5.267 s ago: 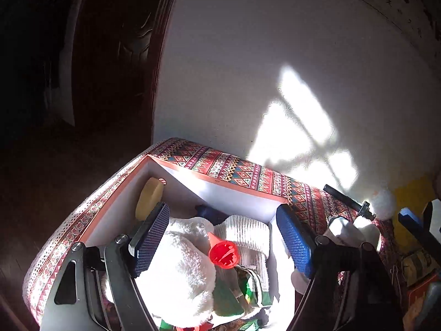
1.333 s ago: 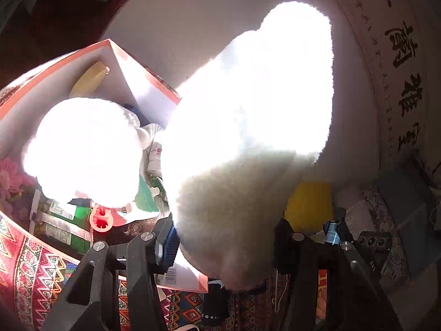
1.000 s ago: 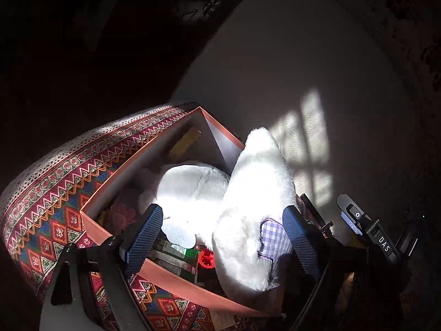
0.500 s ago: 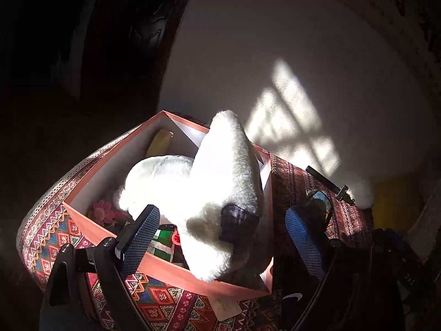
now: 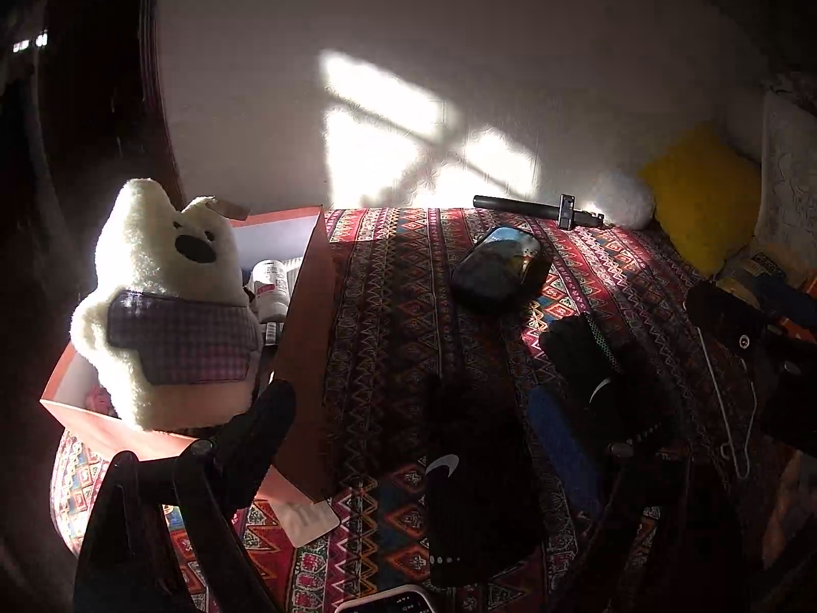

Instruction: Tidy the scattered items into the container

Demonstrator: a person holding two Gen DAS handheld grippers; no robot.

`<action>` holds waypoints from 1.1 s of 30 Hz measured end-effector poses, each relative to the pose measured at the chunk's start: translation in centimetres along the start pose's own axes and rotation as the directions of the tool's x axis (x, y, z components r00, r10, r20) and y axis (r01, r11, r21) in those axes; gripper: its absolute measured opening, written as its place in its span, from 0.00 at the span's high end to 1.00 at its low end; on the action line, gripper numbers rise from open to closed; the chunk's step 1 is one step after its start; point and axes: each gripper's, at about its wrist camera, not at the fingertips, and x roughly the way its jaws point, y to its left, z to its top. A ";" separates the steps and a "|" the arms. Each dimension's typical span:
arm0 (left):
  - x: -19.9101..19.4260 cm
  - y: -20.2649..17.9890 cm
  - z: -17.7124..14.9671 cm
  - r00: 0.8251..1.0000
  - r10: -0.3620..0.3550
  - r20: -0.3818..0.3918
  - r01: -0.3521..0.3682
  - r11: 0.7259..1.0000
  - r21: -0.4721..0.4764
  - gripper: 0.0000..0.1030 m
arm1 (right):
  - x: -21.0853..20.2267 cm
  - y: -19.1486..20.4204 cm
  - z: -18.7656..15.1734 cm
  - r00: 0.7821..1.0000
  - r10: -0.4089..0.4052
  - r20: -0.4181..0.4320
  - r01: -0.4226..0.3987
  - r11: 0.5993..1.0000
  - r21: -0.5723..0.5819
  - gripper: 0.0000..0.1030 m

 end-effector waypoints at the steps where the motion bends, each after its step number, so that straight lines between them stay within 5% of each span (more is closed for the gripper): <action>1: -0.4 -0.7 -0.5 1.000 0.010 0.002 -0.010 1.000 0.014 0.10 | -0.4 -0.2 -0.6 1.000 -0.002 -0.006 0.002 1.000 0.002 0.01; 7: -2.5 -2.1 -4.7 0.997 0.077 0.014 -0.077 0.997 0.026 0.09 | -3.4 -1.3 -4.2 0.999 -0.024 -0.034 0.026 0.997 0.071 0.01; 11: -4.2 -2.4 -7.5 0.995 0.094 -0.017 -0.094 0.996 -0.010 0.00 | -5.4 -1.8 -7.3 0.997 0.028 -0.077 -0.014 0.984 0.177 0.01; 16: -7.5 -3.6 -9.1 0.990 0.141 0.018 -0.141 0.990 -0.026 0.00 | -8.3 -0.9 -9.4 0.995 0.047 -0.092 -0.029 0.982 0.189 0.01; 27: -15.1 -3.0 -9.3 0.970 0.234 0.067 -0.227 0.969 -0.099 0.00 | -15.4 0.6 -9.6 0.997 0.078 -0.022 -0.072 0.976 0.206 0.01; 33: -18.1 -1.0 -9.4 0.974 0.207 0.088 -0.192 0.969 -0.153 0.00 | -18.1 2.1 -8.6 0.993 0.117 0.016 -0.118 0.974 0.193 0.01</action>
